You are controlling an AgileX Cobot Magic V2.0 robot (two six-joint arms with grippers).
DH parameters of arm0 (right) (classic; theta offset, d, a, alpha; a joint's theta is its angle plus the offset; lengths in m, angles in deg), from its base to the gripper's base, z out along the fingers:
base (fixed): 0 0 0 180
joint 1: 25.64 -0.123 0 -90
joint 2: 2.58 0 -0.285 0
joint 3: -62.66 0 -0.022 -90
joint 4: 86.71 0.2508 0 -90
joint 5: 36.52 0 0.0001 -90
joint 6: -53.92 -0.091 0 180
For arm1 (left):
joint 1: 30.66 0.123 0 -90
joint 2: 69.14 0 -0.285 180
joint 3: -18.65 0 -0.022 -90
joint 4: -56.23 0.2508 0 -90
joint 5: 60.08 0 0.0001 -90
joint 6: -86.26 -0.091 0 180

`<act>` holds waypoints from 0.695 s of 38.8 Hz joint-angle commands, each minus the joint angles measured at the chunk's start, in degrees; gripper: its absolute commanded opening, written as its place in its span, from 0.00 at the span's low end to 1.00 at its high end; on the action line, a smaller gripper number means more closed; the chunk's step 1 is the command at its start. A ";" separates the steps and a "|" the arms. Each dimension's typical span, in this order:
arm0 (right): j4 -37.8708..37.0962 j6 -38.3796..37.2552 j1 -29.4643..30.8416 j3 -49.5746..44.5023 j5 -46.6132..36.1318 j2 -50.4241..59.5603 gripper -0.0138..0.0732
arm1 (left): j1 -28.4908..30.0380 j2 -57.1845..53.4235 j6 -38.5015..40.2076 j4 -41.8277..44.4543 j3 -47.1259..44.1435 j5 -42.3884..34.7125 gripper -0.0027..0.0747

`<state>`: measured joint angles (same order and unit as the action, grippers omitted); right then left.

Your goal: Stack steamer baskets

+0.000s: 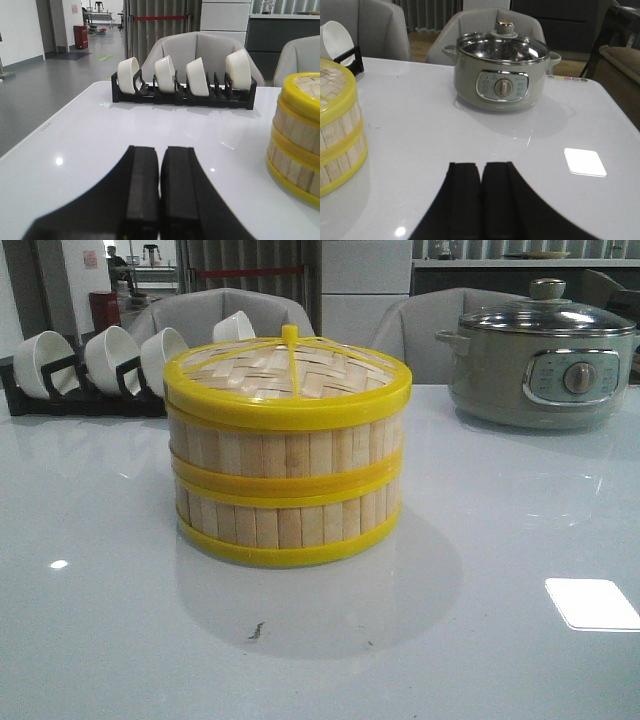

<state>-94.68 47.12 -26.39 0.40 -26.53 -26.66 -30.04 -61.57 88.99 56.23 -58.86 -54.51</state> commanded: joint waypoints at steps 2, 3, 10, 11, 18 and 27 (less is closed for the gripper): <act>1.10 0.21 0.16 -3.16 -5.31 4.14 0.22 | -0.01 -0.87 0.26 0.00 -0.12 -4.41 0.16; 2.44 -0.09 0.16 -4.41 -6.02 4.97 0.22 | -0.01 -0.87 0.26 0.00 -0.12 -4.41 0.16; 6.59 -0.09 0.16 -13.57 -8.67 12.65 0.22 | -0.01 -0.87 0.26 0.00 -0.12 -4.41 0.16; 7.06 -0.09 0.16 -14.22 -8.67 13.49 0.22 | -0.01 -0.87 0.26 0.00 -0.12 -4.41 0.16; 7.97 -0.09 0.16 -15.86 -6.17 18.08 0.22 | -0.01 -0.76 0.26 0.00 -0.12 -4.41 0.16; 7.97 0.02 0.16 -15.86 -5.97 18.13 0.22 | -0.01 -0.76 0.26 0.00 -0.12 -4.41 0.16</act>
<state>-86.71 47.12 -26.39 -16.27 -27.96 -9.76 -30.04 -61.57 88.99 56.23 -58.86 -54.39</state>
